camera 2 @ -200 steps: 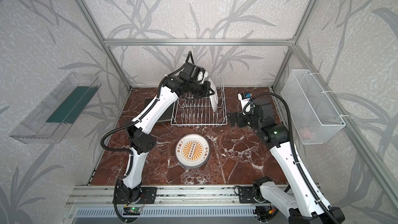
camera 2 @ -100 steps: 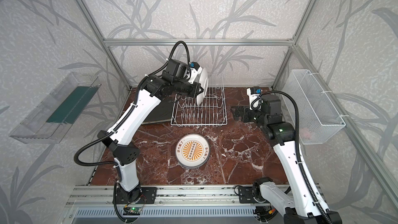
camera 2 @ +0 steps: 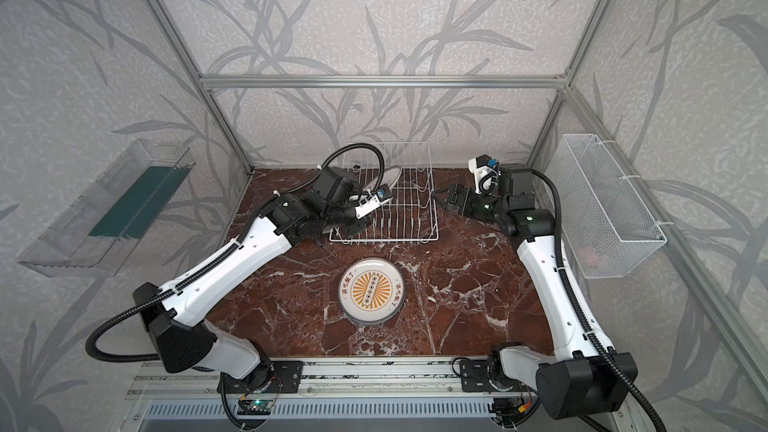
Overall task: Unload the plates from the dish rack
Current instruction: 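Lift the last plate up out of the rack with the left gripper, then tilt the plate toward the right gripper while the right gripper reaches toward it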
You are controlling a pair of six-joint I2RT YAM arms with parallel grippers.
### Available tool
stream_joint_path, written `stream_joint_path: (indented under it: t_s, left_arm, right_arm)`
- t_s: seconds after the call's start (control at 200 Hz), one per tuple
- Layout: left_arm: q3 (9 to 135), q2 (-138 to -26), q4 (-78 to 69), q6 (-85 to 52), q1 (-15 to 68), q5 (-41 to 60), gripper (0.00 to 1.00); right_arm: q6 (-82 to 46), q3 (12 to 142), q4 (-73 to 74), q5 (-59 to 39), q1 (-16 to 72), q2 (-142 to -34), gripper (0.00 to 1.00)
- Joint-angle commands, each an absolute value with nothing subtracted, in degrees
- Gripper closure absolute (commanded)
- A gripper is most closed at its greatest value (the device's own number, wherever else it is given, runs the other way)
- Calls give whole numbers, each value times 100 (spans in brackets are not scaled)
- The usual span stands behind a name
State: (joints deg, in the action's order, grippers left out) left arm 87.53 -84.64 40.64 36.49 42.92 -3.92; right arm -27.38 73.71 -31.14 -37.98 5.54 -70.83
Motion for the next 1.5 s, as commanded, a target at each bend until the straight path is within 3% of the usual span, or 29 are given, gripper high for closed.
stream_joint_path:
  t_s: [0.0,0.415,0.755,1.04,1.205,1.495]
  left_arm:
    - [8457,-8047,3174,5095,4392,-875,100]
    - [7131,-7442,2076,6700,4605,-745,100]
    - [6722,-7408,1630,7280,4849,-1040,100]
    - [6546,-7438,1348,7365,4960,-1145,100]
    - [6159,-7324,698,7462,5014,-1190,100]
    - [6161,-7337,764,7201,5036,-1202,100]
  right_arm:
    - [-3337,7547,-2728,-4375,532,-7143,2]
    - [-3907,7248,-2517,-4052,1150,-7265,5]
    - [-4349,7173,-2443,-3459,1546,-7683,19]
    - [-4410,7225,-2415,-3384,1783,-8010,39]
    - [-4495,7161,-2298,-3436,1794,-8035,57]
    - [-4524,7116,-2224,-3533,1793,-8040,79]
